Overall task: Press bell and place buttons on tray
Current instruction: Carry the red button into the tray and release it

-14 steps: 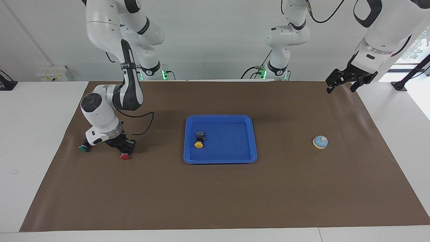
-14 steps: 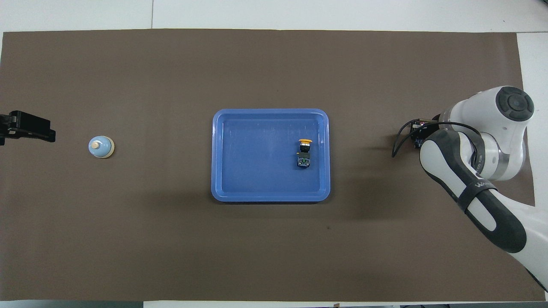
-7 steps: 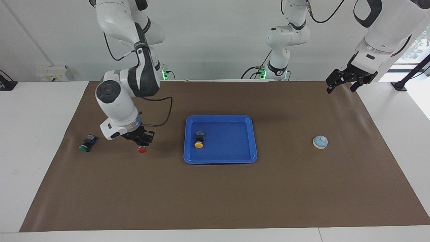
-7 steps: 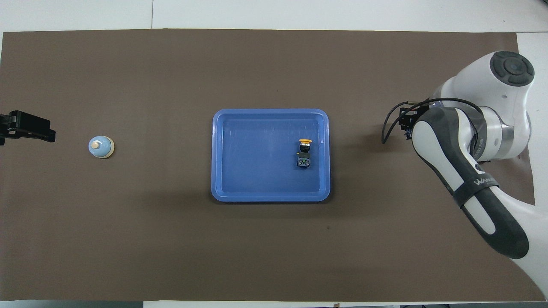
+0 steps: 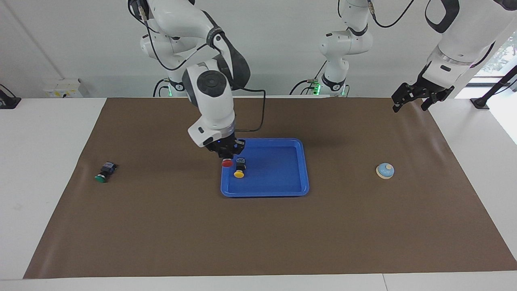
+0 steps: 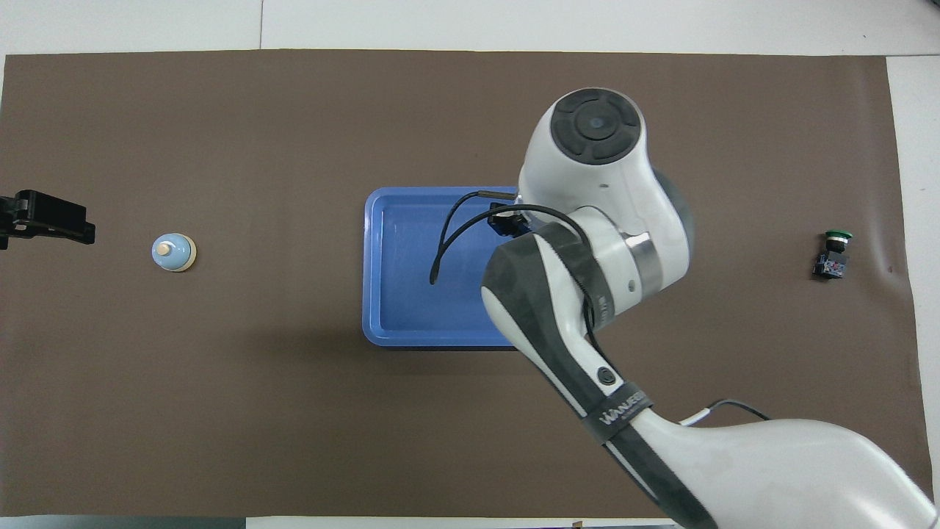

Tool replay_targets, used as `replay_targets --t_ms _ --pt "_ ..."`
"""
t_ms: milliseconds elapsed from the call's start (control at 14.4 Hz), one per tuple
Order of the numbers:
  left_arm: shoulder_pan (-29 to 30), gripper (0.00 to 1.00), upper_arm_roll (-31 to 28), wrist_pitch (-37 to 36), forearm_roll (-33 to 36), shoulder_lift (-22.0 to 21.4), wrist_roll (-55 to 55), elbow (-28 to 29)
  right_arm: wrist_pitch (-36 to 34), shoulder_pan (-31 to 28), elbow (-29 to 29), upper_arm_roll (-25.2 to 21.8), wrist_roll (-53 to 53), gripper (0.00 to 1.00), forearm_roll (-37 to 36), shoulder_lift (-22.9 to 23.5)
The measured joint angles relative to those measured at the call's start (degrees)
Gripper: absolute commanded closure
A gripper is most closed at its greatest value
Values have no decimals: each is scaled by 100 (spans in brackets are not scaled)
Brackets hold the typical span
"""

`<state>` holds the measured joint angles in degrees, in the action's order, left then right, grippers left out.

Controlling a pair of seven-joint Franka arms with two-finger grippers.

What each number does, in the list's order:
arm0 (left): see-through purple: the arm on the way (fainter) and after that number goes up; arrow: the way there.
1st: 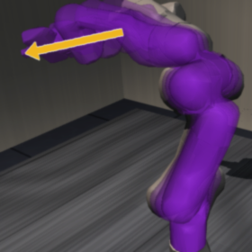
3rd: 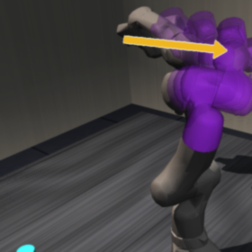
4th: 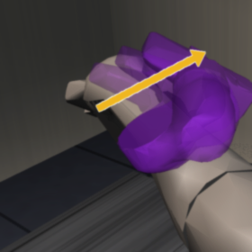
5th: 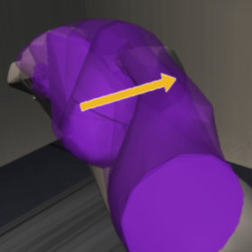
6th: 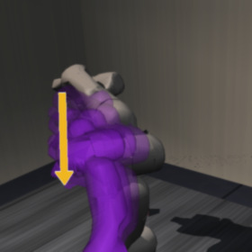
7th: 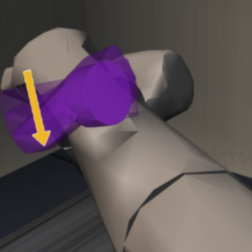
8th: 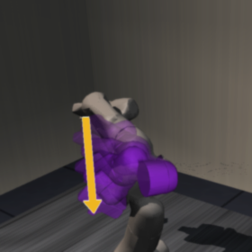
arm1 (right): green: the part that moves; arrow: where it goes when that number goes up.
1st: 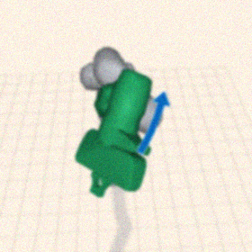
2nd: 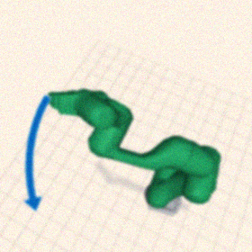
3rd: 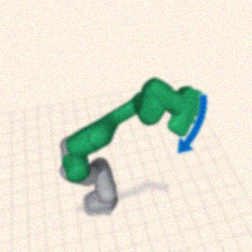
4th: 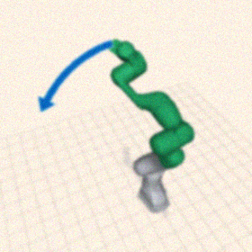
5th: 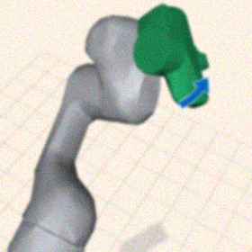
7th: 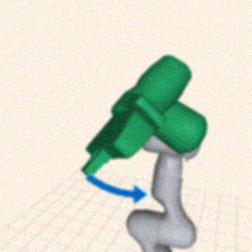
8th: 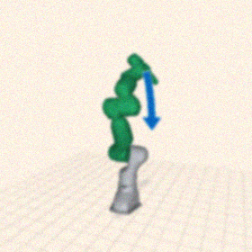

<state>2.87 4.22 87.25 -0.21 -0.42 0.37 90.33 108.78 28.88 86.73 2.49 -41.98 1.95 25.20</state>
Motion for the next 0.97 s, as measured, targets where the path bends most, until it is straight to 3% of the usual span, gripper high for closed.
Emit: replay_targets --t_ms 278,556,625,694,764,972 --pt "0 0 0 0 0 0 0 0 853 382 71 -5 -322 100 0 551" --pt "0 0 0 0 0 0 0 0 1523 505 675 -1 -384 100 4 499" --pt "0 0 0 0 0 0 0 0 1674 574 848 -1 -490 82 4 450" --pt "0 0 0 0 0 0 0 0 1771 645 995 -1 -613 22 4 400" --pt "0 0 0 0 0 0 0 0 1789 703 1097 -2 -717 0 4 349" --pt "0 0 0 0 0 0 0 0 1673 736 1134 -22 -857 0 4 234"
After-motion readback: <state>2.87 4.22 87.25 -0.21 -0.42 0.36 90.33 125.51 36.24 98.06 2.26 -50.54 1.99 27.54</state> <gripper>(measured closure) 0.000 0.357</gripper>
